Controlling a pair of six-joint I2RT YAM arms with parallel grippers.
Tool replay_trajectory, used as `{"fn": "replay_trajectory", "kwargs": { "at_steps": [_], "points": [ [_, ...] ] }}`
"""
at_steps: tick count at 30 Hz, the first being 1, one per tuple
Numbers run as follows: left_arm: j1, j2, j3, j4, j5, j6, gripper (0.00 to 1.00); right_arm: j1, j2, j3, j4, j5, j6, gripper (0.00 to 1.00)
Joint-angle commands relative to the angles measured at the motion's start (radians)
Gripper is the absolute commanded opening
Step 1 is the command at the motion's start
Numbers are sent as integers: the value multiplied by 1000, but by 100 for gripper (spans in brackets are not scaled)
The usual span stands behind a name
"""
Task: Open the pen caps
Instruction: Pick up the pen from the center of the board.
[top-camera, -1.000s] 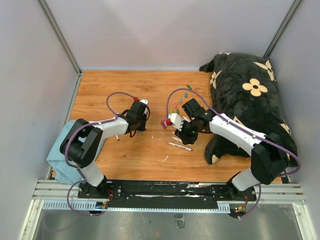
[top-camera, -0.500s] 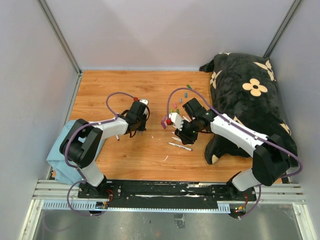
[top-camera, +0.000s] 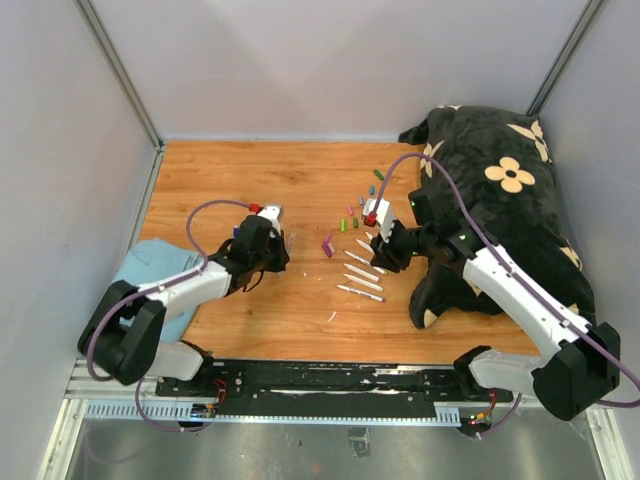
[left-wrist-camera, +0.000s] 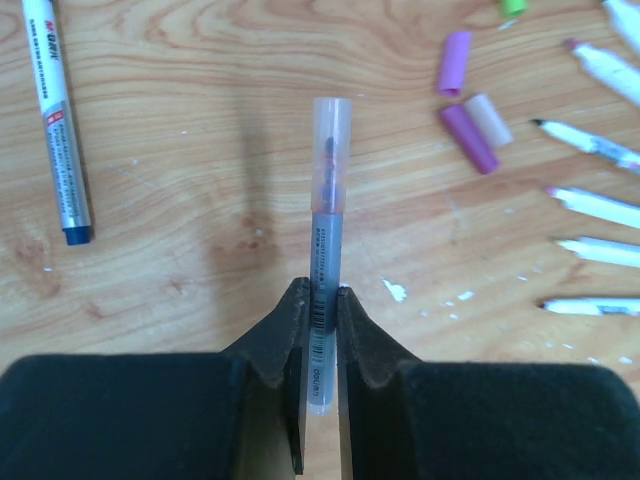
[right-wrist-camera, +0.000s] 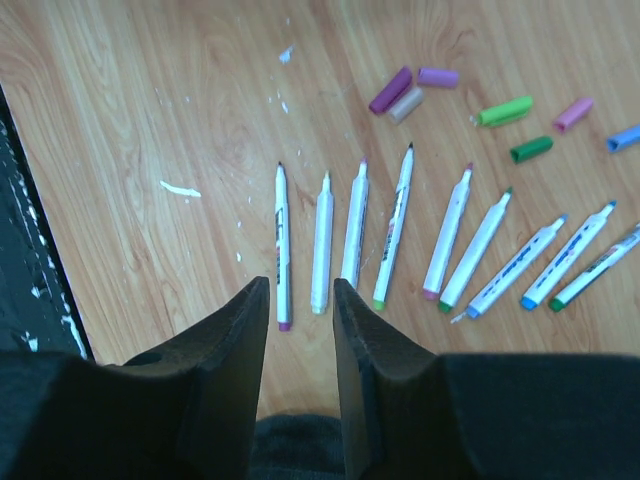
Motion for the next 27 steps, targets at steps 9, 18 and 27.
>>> {"fn": "replay_trajectory", "kwargs": {
  "at_steps": [9, 18, 27],
  "points": [
    [3, -384, -278, 407, 256, -213, 0, -17, -10, 8, 214, -332, 163, 40],
    [-52, -475, -419, 702, 291, -358, 0, -25, -41, -137, 378, -385, 214, 53],
    [-109, -486, -510, 918, 227, -436, 0, -27, -5, -158, 430, -394, 276, 62]
  ]
}}
